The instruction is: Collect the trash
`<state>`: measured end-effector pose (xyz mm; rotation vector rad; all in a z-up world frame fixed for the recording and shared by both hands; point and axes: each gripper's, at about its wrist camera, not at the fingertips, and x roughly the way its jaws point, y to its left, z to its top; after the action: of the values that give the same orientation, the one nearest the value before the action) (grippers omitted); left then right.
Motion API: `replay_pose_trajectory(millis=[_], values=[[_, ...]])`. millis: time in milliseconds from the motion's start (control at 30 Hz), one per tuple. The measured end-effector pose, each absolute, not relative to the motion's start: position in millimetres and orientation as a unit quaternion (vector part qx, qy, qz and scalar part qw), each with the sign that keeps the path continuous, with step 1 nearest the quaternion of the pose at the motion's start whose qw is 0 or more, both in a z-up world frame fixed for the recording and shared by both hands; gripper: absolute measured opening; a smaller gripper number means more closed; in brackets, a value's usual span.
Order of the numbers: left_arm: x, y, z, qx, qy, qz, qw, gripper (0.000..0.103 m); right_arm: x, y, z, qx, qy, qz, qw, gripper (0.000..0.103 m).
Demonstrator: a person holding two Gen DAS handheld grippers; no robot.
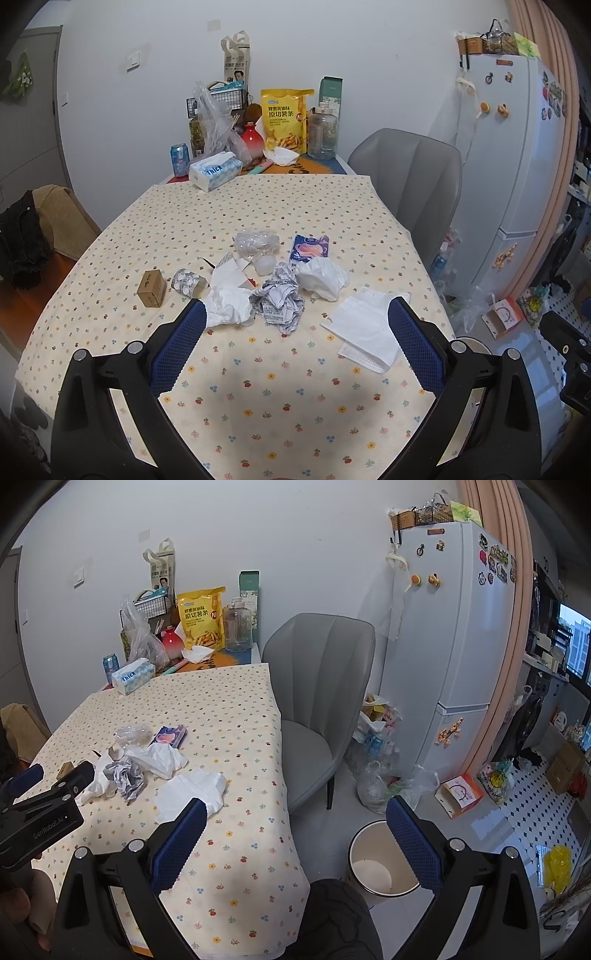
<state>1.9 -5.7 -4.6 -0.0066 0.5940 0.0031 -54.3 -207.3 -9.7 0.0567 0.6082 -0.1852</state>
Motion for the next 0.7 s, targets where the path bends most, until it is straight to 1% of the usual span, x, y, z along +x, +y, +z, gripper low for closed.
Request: replay_pose_trajectory(millis=[700], values=[[0.8,-3.4,-1.7,-0.005,0.290,0.000,0.957,0.098,-55.3,-207.7,-7.7,0.027,0.296,-0.089,0.951,0.095]])
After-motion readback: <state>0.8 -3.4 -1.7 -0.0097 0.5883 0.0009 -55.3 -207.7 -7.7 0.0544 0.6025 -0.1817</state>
